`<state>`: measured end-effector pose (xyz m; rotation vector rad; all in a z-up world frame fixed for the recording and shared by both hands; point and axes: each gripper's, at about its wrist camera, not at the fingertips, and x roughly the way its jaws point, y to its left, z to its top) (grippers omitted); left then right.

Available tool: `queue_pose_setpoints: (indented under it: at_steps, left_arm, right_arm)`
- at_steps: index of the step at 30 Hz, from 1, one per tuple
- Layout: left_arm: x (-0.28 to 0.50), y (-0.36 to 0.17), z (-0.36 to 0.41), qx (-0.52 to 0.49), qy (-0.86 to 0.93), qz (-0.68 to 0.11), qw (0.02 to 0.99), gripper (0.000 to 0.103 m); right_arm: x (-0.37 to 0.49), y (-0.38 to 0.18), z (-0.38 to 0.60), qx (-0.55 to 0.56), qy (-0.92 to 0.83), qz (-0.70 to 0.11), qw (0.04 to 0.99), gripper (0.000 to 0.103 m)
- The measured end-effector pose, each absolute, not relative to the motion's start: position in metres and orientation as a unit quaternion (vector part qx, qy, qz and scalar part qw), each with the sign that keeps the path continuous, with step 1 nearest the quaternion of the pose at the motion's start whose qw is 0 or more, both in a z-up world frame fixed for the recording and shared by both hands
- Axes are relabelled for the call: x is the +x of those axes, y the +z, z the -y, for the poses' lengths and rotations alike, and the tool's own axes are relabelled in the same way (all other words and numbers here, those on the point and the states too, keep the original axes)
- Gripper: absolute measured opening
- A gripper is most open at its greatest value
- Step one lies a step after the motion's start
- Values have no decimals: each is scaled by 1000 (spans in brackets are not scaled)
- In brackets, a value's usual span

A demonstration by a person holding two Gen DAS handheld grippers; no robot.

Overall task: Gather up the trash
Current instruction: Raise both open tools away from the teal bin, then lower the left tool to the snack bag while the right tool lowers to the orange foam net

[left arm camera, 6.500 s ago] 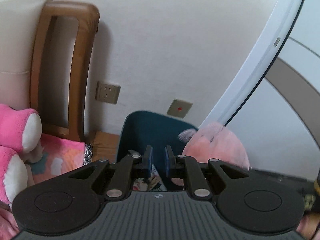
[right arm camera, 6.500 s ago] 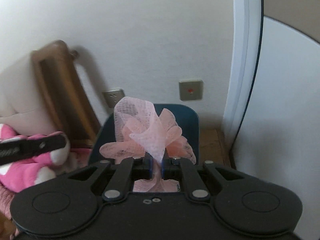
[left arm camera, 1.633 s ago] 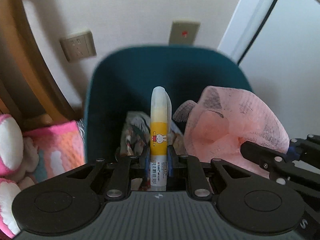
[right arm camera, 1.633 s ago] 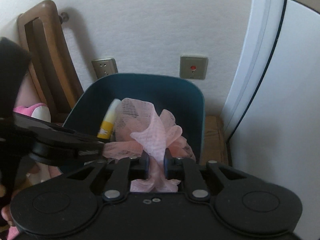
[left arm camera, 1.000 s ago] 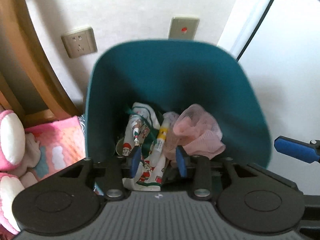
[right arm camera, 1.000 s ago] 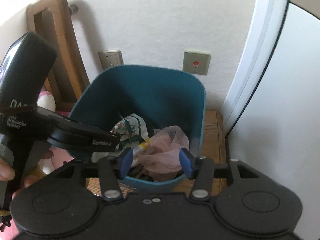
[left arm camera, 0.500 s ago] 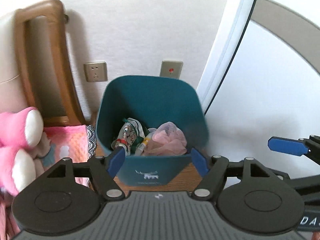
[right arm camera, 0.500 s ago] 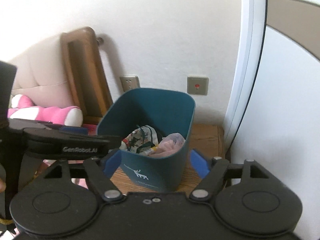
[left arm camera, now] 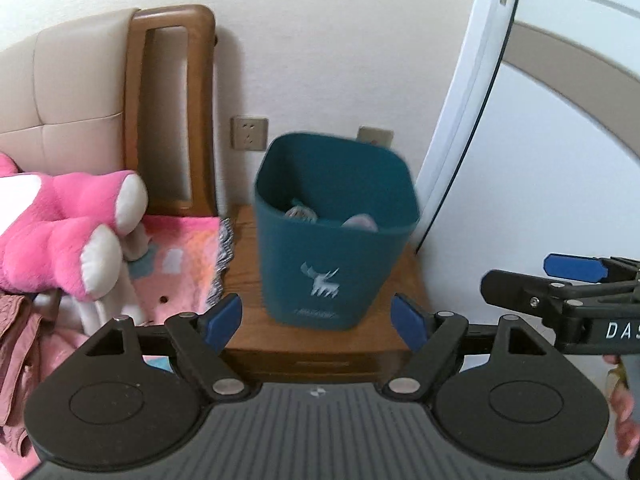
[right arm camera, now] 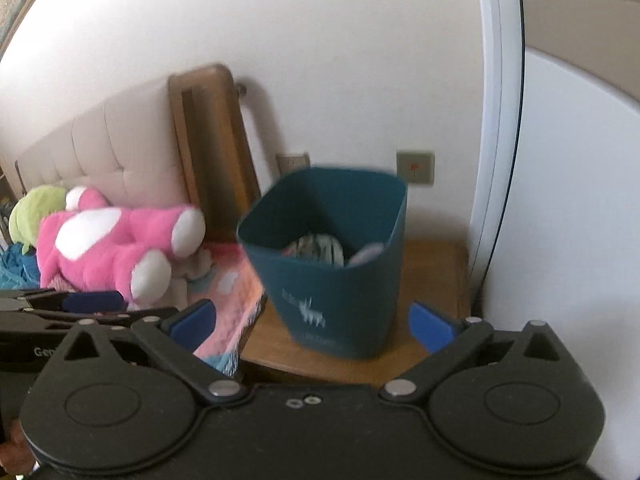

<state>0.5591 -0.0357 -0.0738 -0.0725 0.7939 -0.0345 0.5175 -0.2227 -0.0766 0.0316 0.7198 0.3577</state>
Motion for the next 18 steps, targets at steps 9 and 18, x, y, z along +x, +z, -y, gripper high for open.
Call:
queue_pose_setpoints:
  at_steps: [9, 18]
  left_arm:
    - [526, -225, 16, -16, -8, -458, 889, 81]
    - [491, -417, 12, -46, 12, -576, 816, 81]
  right_arm:
    - [493, -240, 222, 33, 153, -426, 891, 103]
    - [487, -418, 223, 17, 139, -522, 841, 103]
